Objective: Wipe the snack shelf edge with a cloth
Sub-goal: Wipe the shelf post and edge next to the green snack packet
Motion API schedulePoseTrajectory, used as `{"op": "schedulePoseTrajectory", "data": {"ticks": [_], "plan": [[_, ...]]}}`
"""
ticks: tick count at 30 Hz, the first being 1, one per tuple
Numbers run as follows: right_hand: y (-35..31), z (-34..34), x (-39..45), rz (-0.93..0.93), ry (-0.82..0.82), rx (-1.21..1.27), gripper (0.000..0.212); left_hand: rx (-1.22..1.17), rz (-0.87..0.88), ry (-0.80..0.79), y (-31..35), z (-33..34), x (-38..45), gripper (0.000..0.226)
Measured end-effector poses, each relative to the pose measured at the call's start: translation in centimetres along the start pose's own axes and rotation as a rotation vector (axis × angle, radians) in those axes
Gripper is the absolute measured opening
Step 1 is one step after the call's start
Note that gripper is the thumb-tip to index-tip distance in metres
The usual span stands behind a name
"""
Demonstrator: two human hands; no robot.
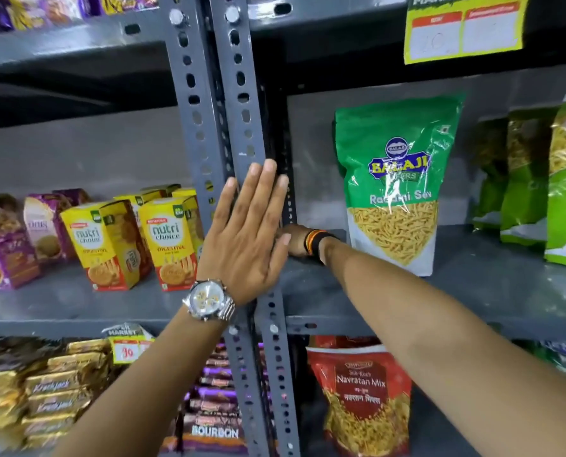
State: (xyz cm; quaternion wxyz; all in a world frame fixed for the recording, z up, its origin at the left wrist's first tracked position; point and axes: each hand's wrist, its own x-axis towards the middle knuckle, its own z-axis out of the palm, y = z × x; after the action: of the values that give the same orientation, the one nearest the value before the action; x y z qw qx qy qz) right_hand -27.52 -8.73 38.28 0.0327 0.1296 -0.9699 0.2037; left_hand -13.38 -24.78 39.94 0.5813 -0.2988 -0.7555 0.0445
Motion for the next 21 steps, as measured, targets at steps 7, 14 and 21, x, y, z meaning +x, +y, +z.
{"op": "schedulePoseTrajectory", "data": {"ticks": [7,14,21], "plan": [[-0.2,-0.8,-10.1,-0.271,-0.092,0.115,0.026,0.008,-0.005,-0.04,0.3,-0.7,0.1,0.071],[0.0,-2.8,-8.7,-0.272,0.064,0.164,0.028,0.008,-0.006,-0.03,0.2,-0.7,0.1,0.07],[-0.5,-0.1,-9.7,-0.283,-0.06,0.13,0.032,0.017,-0.004,-0.038,0.2,-0.5,-0.1,0.069]]}}
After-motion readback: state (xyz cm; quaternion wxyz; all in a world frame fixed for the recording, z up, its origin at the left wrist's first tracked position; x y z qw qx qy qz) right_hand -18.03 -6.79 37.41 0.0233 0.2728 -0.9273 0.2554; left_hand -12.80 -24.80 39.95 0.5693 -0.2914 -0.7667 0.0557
